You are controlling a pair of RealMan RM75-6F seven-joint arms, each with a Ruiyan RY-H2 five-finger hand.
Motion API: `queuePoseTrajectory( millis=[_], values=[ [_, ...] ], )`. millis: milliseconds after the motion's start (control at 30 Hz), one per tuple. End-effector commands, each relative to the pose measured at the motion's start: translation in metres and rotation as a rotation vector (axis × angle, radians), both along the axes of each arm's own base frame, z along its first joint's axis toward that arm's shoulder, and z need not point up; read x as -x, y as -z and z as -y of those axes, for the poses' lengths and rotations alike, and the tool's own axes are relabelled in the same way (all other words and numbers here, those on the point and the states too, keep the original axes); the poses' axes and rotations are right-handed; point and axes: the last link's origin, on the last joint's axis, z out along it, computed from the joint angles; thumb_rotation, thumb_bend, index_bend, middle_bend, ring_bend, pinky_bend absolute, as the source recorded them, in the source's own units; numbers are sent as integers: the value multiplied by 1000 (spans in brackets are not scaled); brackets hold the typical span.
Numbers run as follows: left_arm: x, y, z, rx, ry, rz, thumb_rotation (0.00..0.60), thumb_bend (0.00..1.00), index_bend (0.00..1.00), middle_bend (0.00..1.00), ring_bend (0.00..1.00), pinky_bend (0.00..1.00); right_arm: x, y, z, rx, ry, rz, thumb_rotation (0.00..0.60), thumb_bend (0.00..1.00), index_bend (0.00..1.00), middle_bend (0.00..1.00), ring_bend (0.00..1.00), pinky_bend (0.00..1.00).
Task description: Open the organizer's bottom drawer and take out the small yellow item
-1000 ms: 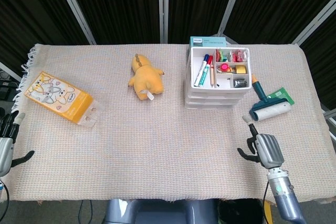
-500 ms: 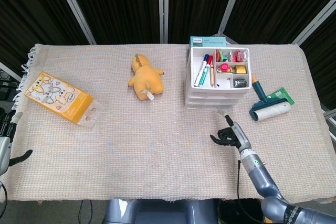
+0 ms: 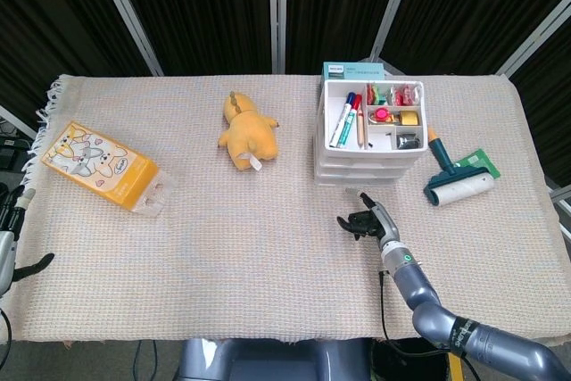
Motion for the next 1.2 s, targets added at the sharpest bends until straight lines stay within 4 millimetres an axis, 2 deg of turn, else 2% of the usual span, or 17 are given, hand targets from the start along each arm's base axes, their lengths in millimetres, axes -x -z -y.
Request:
queuePoseTrajectory(
  millis=[33,500,1200],
  values=[
    [0,-1,0,-3,0,1,600,19,0,0,0,0,-3,4,5,-9,10,19,600,260,196,892,908,747],
    [0,0,-2,7,-4,9,600,19,0,0,0,0,2,8,17,-16,101,110,600,260,154,890,908,746],
    [-2,-3,-1,-5,10,13,600,20,0,0,0,0,6,13,30,-91,246,327,600,264,173,890,908,746]
  ],
)
